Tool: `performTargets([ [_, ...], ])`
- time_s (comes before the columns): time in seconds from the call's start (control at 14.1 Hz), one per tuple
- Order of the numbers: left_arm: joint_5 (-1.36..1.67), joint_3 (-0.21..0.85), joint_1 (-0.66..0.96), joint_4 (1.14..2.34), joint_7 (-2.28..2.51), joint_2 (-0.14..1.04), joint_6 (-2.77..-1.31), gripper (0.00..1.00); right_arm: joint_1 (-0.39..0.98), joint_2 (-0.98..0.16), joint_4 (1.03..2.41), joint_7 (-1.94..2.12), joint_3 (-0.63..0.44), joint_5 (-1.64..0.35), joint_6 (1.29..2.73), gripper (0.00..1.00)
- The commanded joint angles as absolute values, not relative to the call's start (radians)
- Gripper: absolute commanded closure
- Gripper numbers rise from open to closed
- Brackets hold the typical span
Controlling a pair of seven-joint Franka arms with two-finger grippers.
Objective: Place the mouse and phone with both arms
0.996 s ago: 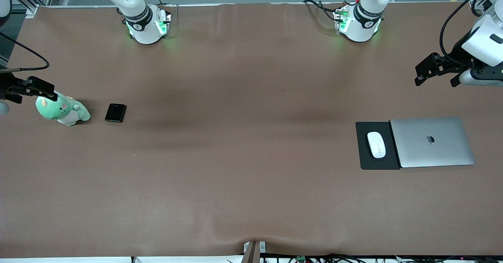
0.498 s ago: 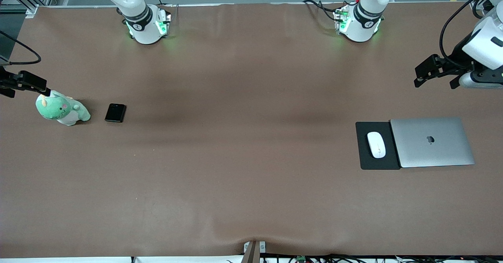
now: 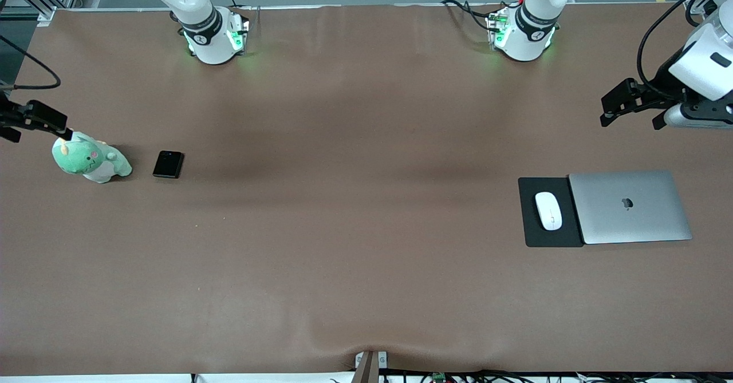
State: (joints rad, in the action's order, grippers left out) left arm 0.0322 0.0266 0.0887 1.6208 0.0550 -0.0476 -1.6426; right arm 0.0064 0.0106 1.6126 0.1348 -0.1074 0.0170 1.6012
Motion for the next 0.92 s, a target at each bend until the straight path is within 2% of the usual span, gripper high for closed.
performTargets([
  [0.0,0.051,0.02,0.089,1.591,0.028,-0.035,-1.618,0.0,-0.018,0.069,1.652,0.123,-0.081,0.021,1.6,0.0],
  [0.85,0.041,0.025,0.097,1.597,0.034,-0.02,-1.617,0.0,-0.028,0.087,1.62,0.132,-0.084,0.023,1.577,0.0],
])
